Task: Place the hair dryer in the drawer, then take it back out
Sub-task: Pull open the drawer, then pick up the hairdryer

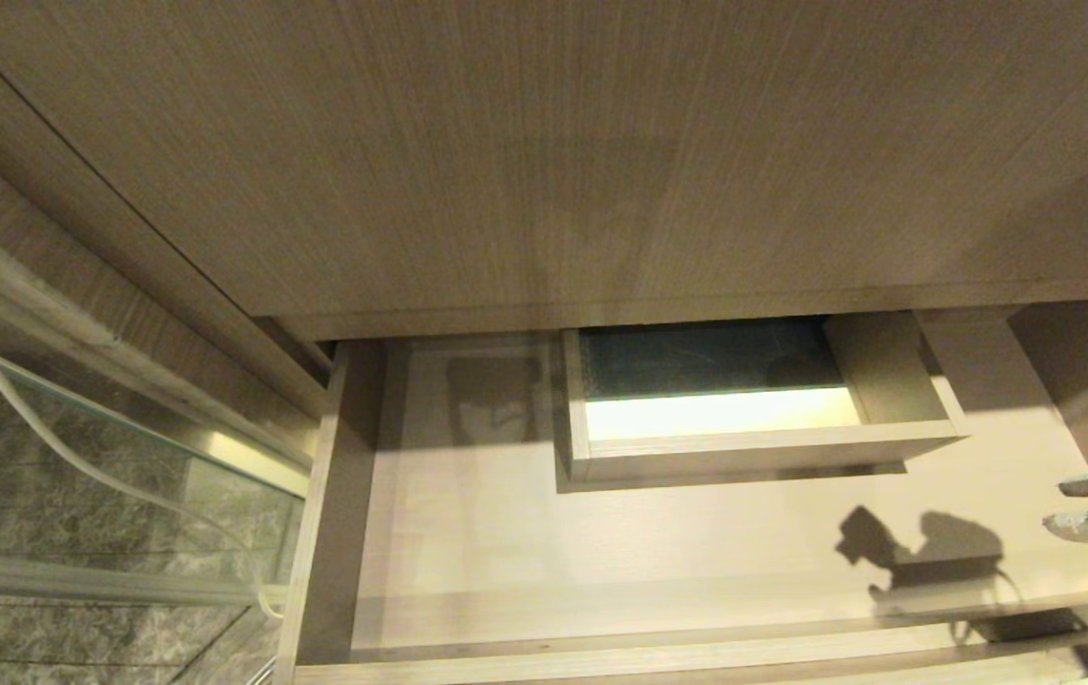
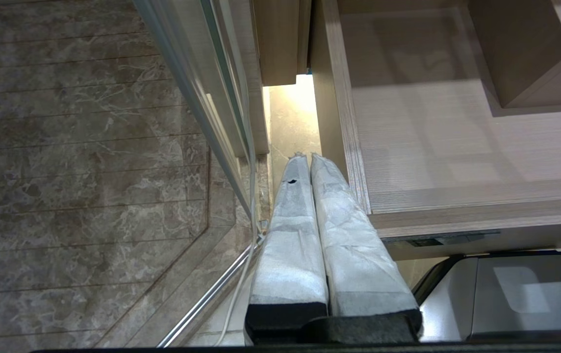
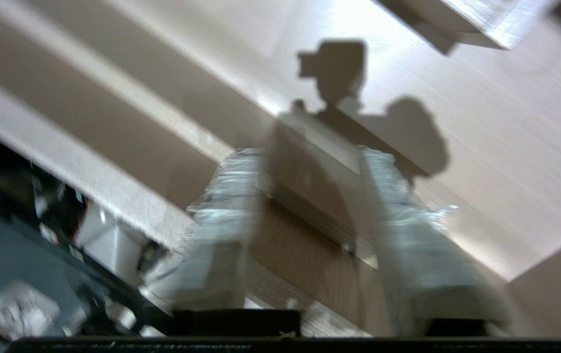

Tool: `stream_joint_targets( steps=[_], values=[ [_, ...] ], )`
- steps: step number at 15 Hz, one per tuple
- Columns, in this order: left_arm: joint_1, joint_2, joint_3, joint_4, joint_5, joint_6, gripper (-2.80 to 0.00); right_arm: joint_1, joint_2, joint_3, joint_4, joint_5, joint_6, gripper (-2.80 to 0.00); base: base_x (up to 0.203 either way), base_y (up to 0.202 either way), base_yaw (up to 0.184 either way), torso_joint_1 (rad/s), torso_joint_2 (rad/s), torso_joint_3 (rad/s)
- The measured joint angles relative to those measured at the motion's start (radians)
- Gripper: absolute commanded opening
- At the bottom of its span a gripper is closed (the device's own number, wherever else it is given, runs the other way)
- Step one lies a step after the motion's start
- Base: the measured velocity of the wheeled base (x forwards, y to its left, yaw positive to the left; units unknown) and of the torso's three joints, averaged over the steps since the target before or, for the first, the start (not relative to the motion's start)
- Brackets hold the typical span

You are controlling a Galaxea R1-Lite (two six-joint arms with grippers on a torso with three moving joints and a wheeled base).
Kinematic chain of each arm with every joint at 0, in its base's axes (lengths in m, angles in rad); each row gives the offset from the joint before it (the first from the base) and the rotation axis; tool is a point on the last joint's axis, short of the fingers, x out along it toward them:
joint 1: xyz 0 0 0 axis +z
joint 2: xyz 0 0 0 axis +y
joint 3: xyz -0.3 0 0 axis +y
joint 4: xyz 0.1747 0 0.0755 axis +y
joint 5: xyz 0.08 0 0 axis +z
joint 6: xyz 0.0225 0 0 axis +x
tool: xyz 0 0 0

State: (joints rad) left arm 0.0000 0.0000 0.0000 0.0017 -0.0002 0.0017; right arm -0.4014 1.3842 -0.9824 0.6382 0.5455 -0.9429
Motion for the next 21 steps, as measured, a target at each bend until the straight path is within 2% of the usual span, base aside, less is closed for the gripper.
stream_joint_targets(
  steps=[3, 7, 10, 13, 15, 17, 19, 21],
  values=[
    [0.000, 0.000, 0.000, 0.000, 0.000, 0.000, -2.80, -0.003, -0.030, 0.018, -0.086, -0.019, 0.221, -2.80, 0.000, 0.000, 0.000, 0.000, 0.00, 0.000],
    [0.000, 0.000, 0.000, 0.000, 0.000, 0.000, -2.80, -0.006, -0.134, 0.121, -0.226, -0.114, 0.511, -2.80, 0.000, 0.000, 0.000, 0.000, 0.00, 0.000],
    [0.000, 0.000, 0.000, 0.000, 0.000, 0.000, -2.80, 0.031, -0.286, 0.343, -0.417, -0.218, 0.686, -2.80, 0.000, 0.000, 0.000, 0.000, 0.00, 0.000],
    [0.000, 0.000, 0.000, 0.000, 0.000, 0.000, -2.80, 0.138, -0.496, 0.605, -0.609, -0.411, 0.852, -2.80, 0.000, 0.000, 0.000, 0.000, 0.00, 0.000],
    [0.000, 0.000, 0.000, 0.000, 0.000, 0.000, -2.80, 0.230, -0.644, 0.734, -0.673, -0.556, 0.943, -2.80, 0.000, 0.000, 0.000, 0.000, 0.00, 0.000],
    [0.000, 0.000, 0.000, -0.001, 0.000, 0.000, -2.80, 0.329, -0.784, 0.816, -0.666, -0.671, 1.016, -2.80, 0.000, 0.000, 0.000, 0.000, 0.00, 0.000],
    [0.000, 0.000, 0.000, 0.000, 0.000, 0.000, -2.80, 0.389, -0.911, 0.857, -0.619, -0.720, 1.036, -2.80, 0.000, 0.000, 0.000, 0.000, 0.00, 0.000],
    [0.000, 0.000, 0.000, 0.000, 0.000, 0.000, -2.80, 0.411, -1.039, 0.877, -0.552, -0.720, 1.026, -2.80, 0.000, 0.000, 0.000, 0.000, 0.00, 0.000]
  ],
)
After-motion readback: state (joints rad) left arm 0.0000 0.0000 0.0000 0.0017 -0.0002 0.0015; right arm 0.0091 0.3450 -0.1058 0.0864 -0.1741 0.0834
